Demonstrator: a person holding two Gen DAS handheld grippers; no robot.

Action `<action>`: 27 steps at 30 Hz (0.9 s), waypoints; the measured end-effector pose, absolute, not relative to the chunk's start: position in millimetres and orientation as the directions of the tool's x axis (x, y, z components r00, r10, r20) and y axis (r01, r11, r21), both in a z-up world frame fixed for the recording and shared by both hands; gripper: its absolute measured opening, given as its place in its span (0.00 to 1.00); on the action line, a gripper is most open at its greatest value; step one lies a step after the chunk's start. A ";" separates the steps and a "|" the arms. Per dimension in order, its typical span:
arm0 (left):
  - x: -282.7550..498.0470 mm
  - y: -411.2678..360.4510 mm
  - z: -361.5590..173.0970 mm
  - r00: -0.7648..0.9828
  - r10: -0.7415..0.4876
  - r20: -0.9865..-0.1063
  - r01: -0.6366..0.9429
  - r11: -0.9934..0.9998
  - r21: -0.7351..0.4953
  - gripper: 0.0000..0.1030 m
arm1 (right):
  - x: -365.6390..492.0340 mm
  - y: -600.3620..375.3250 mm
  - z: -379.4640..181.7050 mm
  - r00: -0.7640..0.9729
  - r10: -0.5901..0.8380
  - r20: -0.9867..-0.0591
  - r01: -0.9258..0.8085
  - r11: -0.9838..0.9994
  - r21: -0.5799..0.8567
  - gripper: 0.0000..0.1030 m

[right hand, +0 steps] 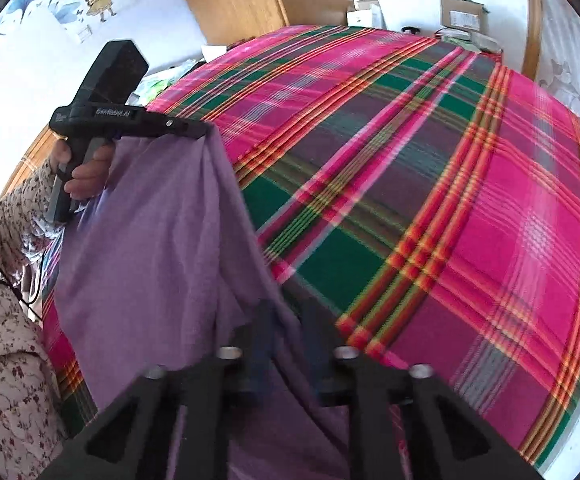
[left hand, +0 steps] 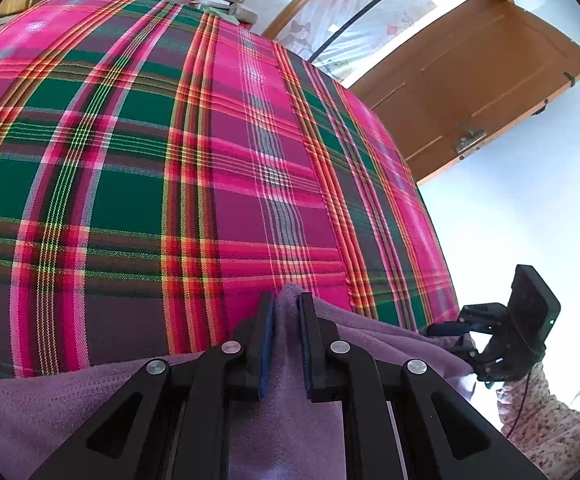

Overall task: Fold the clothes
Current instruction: 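Lift the fleece edge with both grippers and pull it taut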

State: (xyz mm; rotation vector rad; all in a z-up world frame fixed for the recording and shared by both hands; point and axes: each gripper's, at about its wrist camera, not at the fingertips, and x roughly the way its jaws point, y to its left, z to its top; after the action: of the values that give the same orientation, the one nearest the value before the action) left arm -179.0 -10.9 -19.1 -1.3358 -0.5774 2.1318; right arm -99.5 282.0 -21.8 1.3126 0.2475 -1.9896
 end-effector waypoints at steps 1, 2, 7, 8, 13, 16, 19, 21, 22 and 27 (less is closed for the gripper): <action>-179.2 -11.0 -19.2 -0.352 0.653 -0.671 -0.224 -0.754 -0.617 0.12 | -97.1 278.9 -20.7 -0.224 -0.455 -0.862 0.675 -0.711 0.200 0.05; -179.4 -11.2 -19.3 -0.352 0.653 -0.670 -0.222 -0.754 -0.618 0.12 | -94.2 276.0 -17.7 -0.252 -0.439 -0.863 0.687 -0.709 0.160 0.04; -180.3 -11.3 -19.0 -0.354 0.652 -0.671 -0.220 -0.755 -0.618 0.12 | -105.9 278.9 -10.8 -0.353 -0.410 -0.841 0.630 -0.769 0.111 0.03; -180.3 -11.2 -18.9 -0.355 0.652 -0.671 -0.219 -0.755 -0.618 0.12 | -110.3 278.4 -14.9 -0.344 -0.404 -0.848 0.620 -0.776 0.118 0.03; -179.6 -11.2 -18.6 -0.358 0.648 -0.673 -0.215 -0.758 -0.615 0.12 | -114.7 278.2 -19.5 -0.334 -0.393 -0.857 0.612 -0.782 0.120 0.06; -179.4 -9.7 -18.0 -0.361 0.642 -0.677 -0.216 -0.764 -0.609 0.12 | -116.8 294.2 -10.5 -0.377 -0.372 -0.849 0.559 -0.822 0.112 0.15; -178.7 -9.2 -18.5 -0.361 0.643 -0.676 -0.215 -0.763 -0.610 0.12 | -110.0 317.2 1.8 -0.419 -0.388 -0.821 0.520 -0.844 0.134 0.15; -179.1 -10.1 -18.6 -0.360 0.645 -0.674 -0.213 -0.761 -0.613 0.12 | -102.0 334.3 9.2 -0.448 -0.370 -0.814 0.500 -0.858 0.115 0.15; -178.7 -10.6 -18.5 -0.360 0.645 -0.674 -0.212 -0.760 -0.614 0.13 | -96.8 341.3 11.8 -0.458 -0.356 -0.815 0.490 -0.866 0.103 0.15; -177.0 -9.4 -17.5 -0.363 0.642 -0.675 -0.204 -0.762 -0.615 0.13 | -64.8 380.0 22.7 -0.492 -0.317 -0.811 0.435 -0.896 0.086 0.24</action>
State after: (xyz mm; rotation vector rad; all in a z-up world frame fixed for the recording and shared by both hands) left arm -177.0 -9.4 -17.5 -1.3447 -0.5938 2.1489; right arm -64.8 380.0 22.7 1.2581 0.1804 -2.3838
